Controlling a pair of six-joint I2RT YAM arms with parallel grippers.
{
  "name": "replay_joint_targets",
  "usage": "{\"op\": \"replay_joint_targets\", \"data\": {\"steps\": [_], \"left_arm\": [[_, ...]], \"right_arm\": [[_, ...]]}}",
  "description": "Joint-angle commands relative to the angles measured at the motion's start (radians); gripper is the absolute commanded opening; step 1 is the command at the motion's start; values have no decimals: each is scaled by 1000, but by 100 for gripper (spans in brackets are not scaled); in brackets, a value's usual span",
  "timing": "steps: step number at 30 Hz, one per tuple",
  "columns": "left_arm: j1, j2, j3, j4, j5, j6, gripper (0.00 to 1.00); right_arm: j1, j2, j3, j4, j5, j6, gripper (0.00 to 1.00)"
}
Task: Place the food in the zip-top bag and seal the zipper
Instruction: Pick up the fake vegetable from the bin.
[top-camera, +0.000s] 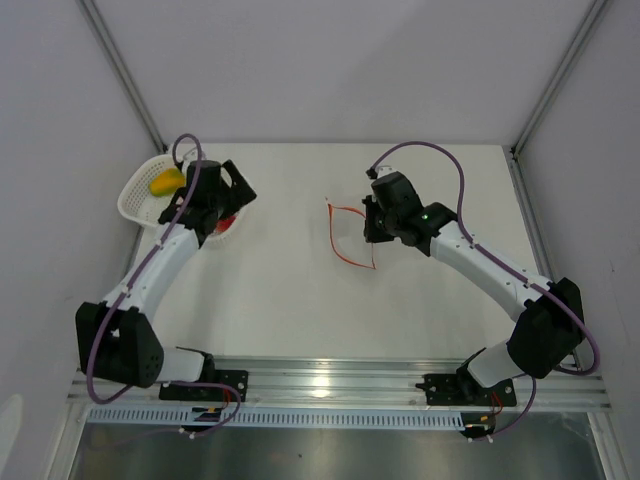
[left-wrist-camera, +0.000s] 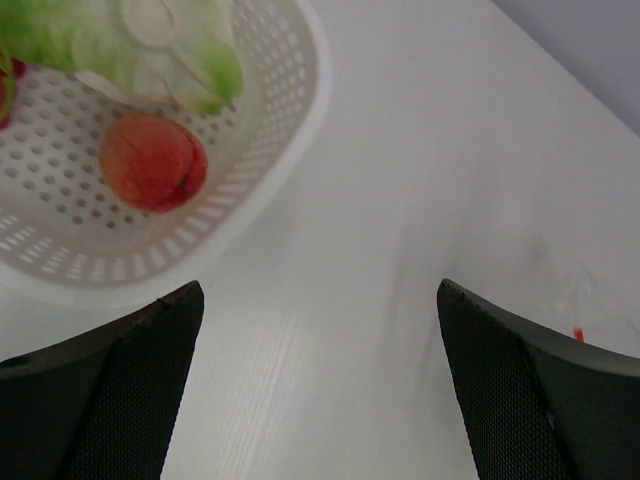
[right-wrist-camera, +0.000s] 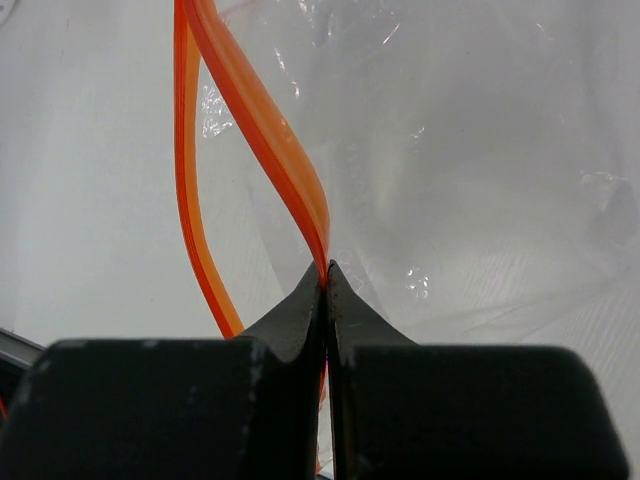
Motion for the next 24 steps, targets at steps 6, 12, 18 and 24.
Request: {"op": "replay_joint_targets", "data": {"steps": [6,12,18,24], "left_arm": [[128,269,251,-64,-211,-152,99],[202,415,364,-107,-221,-266,99],[256,561,478,-190,-199,-346,99],[269,636,499,-150,-167,-390,99]], "right_arm": [[-26,5,19,-7,26,-39,0],[-34,22,15,-5,17,-39,0],[-39,40,7,1,17,-44,0],[-46,48,-1,3,17,-45,0]]}}
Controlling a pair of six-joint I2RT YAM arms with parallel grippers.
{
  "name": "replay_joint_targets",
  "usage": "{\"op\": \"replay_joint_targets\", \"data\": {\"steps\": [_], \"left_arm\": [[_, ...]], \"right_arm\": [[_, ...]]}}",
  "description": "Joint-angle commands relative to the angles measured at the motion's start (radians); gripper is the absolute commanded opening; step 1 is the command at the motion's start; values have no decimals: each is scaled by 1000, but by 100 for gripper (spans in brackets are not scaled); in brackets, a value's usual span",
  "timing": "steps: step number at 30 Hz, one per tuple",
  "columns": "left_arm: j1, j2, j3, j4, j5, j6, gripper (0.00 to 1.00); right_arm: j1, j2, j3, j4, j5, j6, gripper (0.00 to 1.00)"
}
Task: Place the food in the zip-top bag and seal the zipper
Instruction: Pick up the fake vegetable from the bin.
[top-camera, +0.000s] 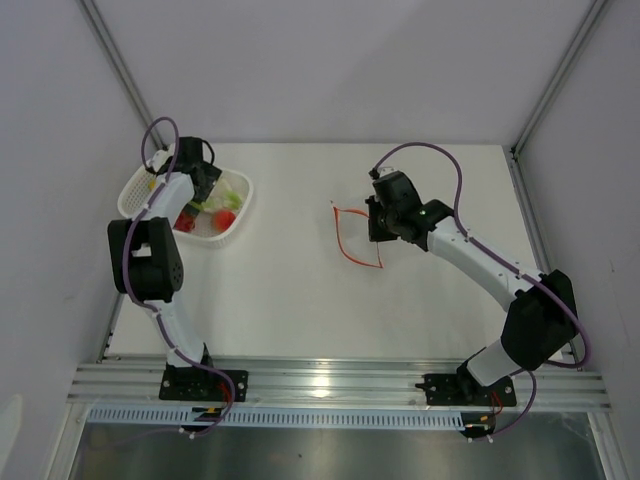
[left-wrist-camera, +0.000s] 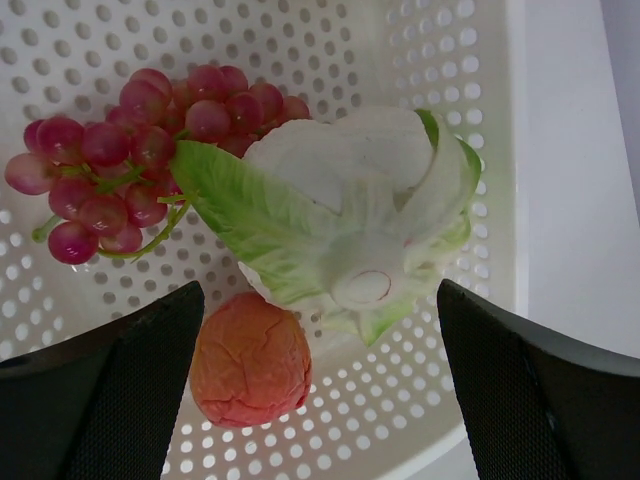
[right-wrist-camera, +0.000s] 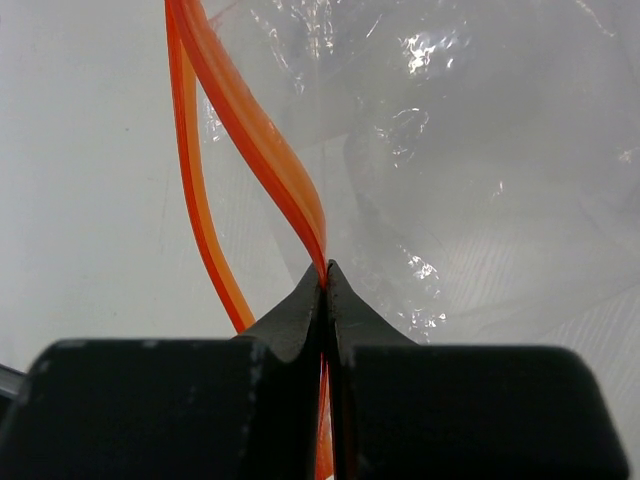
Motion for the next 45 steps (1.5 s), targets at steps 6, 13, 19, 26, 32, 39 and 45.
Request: {"op": "replay_joint_targets", "data": {"steps": [6,13,19,26,32,39,45], "left_arm": [[41,111,95,52,109,-77,99],[62,103,35,135,143,-71,100],[65,129,30,189,183,-63,100],[65,148,-9,244,236,-89,93],[67,118,-54,295,263,-88,56],[68,86,-112,310,278,-95,17],[68,52,-132,306,290,-89,1]], "right_arm": [[-16,5,-12,16,4,-23,0],[-19,16,-12,23,-12,-25,0],[-19,24,-11,25,-21,-28,0],[-19,18,-6,16,-9,-29,0],[-19,14,-5,11,-10,-25,0],[-16,8,-5,5,-7,-23,0],[-16,-7,-15,-1,1,-18,0]]}}
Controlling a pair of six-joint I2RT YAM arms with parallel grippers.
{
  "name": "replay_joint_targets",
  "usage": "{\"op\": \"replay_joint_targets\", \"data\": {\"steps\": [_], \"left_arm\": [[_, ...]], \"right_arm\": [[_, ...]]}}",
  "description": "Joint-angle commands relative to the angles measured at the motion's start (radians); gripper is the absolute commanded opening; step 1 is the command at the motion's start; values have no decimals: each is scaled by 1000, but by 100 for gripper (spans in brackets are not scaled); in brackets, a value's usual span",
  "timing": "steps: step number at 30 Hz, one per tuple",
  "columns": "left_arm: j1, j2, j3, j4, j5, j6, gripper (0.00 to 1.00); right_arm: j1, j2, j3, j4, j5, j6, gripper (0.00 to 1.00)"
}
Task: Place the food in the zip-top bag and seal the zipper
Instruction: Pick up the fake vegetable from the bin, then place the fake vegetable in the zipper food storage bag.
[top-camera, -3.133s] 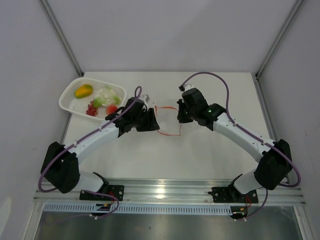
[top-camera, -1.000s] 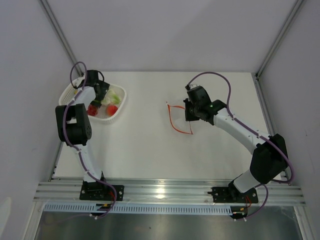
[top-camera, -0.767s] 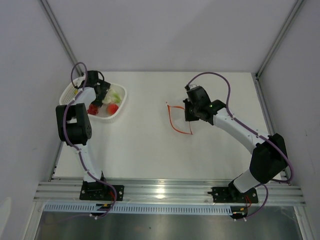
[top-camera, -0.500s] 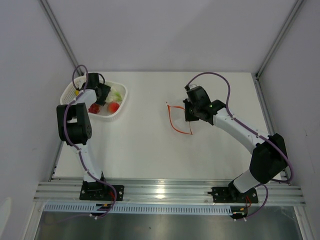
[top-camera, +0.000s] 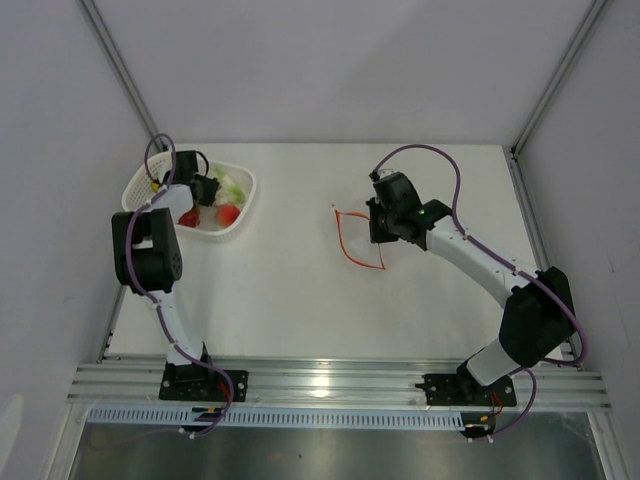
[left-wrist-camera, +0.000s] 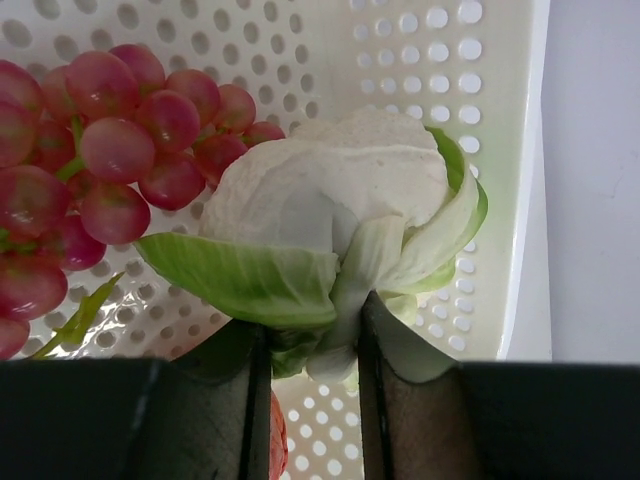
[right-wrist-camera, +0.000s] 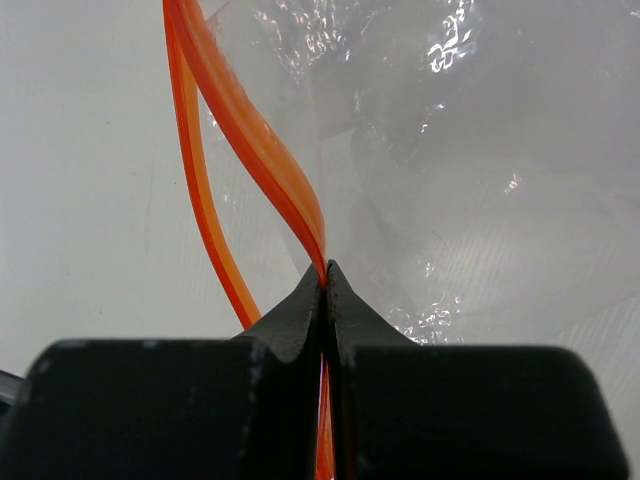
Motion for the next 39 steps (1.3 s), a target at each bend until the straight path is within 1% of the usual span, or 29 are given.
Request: {"op": "replay_joint_targets", "data": {"steps": [1,7,15,20,22,25,26,28,29,30,31,32,34,35,37,39], "left_arm": [[4,-66,-33,-36,24,8,1],[4,-164,-70,-24,17,33,1],[1,-313,-166,55,56,85,1],[-29,-428,-216,52,69,106,1],[-49,-474,-268,58,112,114,1],[-108,-578,-338,69,158,125,1],[-167,-638,-378,78,171,128,1],[-219,-693,-412,124,208,143,1],[-273,-718,-456,144,268,148,1],[-302,-761,-472,188,297,151,0],[-330,-778,-492,190,322,165,1],[-388,-792,-498,216,358,174,1],[-446,-809,-486,202,394,217,1],[-498,-807,-481,160,415,229,1],[-545,-804,-479,103,422,238,1],[-595,-801,-504,93,440,231,1]], "right_arm": [[-1,-27,-7,-2,13,-3,0],[1,-39,-20,-1,16,5,0],[1,-50,-30,1,19,18,0],[1,-53,-24,-13,21,28,0],[1,-61,-24,-13,18,35,0],[1,-70,-24,-24,6,54,0],[2,-77,-26,-28,-4,60,0],[4,-88,-33,-30,-16,78,0],[7,-100,-36,-27,-20,84,0],[8,-105,-39,-25,-28,89,0],[11,-113,-44,-25,-33,92,0],[17,-120,-46,-27,-33,100,0],[25,-130,-49,-24,-30,103,0],[30,-133,-52,-21,-27,101,0],[45,-148,-61,-12,-21,101,0],[56,-163,-78,13,-19,107,0]]}}
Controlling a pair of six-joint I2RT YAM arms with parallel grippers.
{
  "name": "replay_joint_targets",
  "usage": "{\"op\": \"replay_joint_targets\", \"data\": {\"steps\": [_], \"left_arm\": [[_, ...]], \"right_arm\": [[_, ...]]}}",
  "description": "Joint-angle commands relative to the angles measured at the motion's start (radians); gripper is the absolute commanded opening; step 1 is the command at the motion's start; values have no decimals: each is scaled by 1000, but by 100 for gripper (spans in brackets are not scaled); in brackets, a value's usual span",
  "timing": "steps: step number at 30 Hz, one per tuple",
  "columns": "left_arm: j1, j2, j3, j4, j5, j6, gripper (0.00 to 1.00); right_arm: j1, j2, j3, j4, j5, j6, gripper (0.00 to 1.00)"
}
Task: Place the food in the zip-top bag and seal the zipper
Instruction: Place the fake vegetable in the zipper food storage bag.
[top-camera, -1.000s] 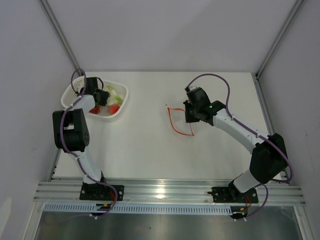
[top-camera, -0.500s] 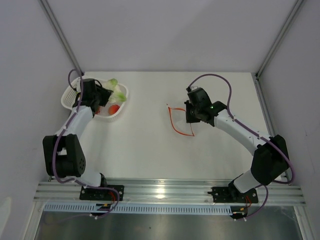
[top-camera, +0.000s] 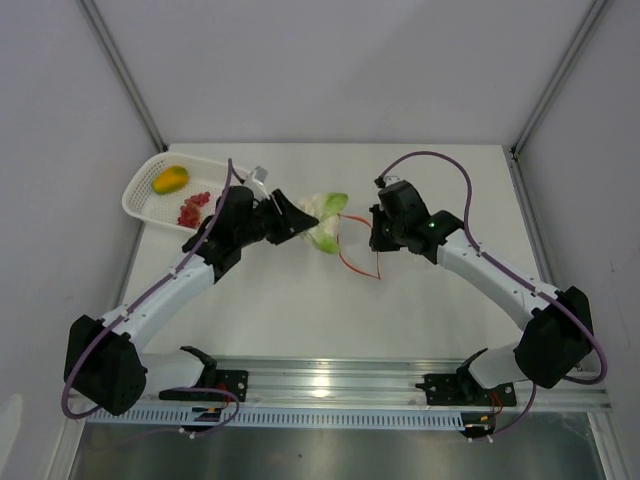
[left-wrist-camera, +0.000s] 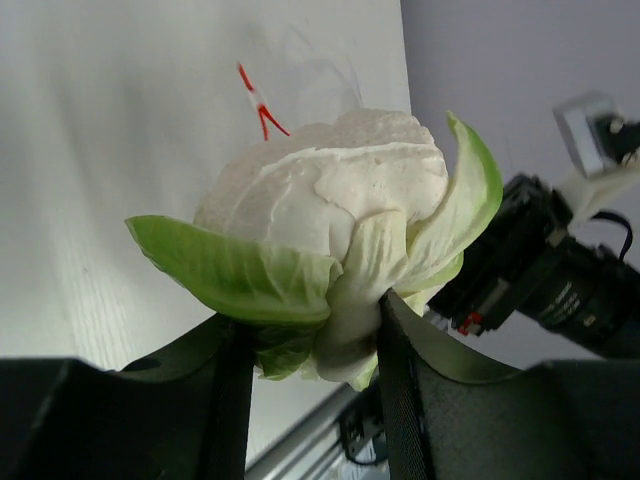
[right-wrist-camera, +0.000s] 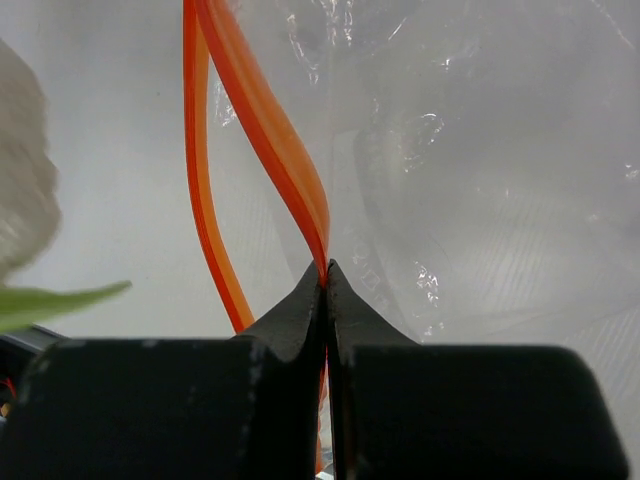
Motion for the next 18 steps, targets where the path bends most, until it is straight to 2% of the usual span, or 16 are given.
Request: {"op": "replay_joint_targets", "data": {"steps": [1,4,15,18], "left_arm": [[-66,-18,-16,-24,73,33,1],[-110,-27,-65,-16,63,6,1],[-150,-43,-194,367,152,-120,1],[-164,-1,-97,143,112,-91,0]], "right_arm": [[22,-55,-24,35,6,25,0],[33,-59,-37,41,5,42,0],[43,-95,-78,63,-124,137,0],[43,-111,-81,66,-130,152,0]]}}
